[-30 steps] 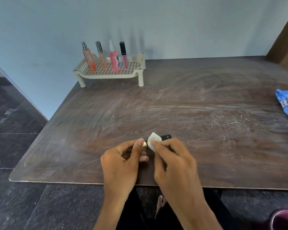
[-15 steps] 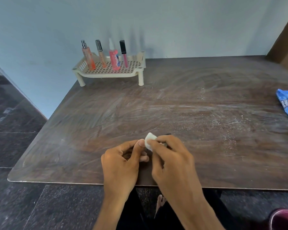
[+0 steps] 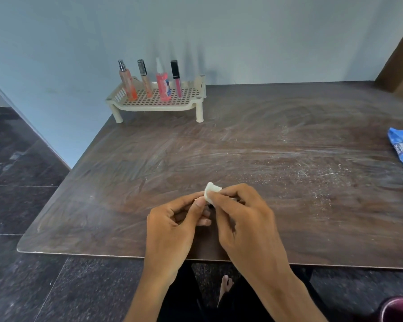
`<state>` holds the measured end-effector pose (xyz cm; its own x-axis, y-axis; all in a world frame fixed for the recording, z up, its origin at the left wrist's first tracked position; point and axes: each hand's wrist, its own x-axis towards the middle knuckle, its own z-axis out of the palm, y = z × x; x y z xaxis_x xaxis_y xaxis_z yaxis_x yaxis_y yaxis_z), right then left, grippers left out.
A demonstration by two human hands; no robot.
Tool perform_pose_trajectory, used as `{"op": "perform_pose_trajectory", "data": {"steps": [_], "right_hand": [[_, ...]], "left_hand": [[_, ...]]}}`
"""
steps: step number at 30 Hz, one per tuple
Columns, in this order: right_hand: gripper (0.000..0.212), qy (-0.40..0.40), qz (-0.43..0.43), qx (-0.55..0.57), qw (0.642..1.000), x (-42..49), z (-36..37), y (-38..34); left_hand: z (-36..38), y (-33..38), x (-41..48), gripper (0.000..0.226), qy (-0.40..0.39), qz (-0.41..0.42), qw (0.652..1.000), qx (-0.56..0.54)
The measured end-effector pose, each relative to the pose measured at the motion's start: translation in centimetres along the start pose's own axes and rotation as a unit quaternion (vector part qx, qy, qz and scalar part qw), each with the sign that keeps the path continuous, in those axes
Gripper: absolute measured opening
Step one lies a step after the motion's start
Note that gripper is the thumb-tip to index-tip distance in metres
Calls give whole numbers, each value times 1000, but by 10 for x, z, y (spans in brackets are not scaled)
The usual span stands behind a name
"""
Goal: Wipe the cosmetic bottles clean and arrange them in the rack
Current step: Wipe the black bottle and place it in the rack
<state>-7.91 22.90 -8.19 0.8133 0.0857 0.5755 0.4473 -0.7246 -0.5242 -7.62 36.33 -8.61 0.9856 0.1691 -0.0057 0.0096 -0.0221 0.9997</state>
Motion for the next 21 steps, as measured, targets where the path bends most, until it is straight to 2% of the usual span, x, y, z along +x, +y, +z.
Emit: {"op": "perform_pose_trajectory", "data": {"steps": [3,8,10,14,18,21], "right_hand": [[21,4,24,47,999,3,-4,-4],[18,34,167,184,968,9,-28,-2],[15,38,226,236,944,10,-38,2],[13,52,327,357,873,13,-52,13],[15,46,351,400,845,13,-58,21],[16,45,356,424,831,14,-58,25]], "left_hand": [[3,10,2,15,-13,35,999,4],[19,34,18,14,-55,167,975,135],[29,42,26,16,-80,196,960,183],[50,47,39,16,-104,259,928,246],[58,38,47,50,-123,268,900,321],[51,25,47,48,-186,238,906,295]]}}
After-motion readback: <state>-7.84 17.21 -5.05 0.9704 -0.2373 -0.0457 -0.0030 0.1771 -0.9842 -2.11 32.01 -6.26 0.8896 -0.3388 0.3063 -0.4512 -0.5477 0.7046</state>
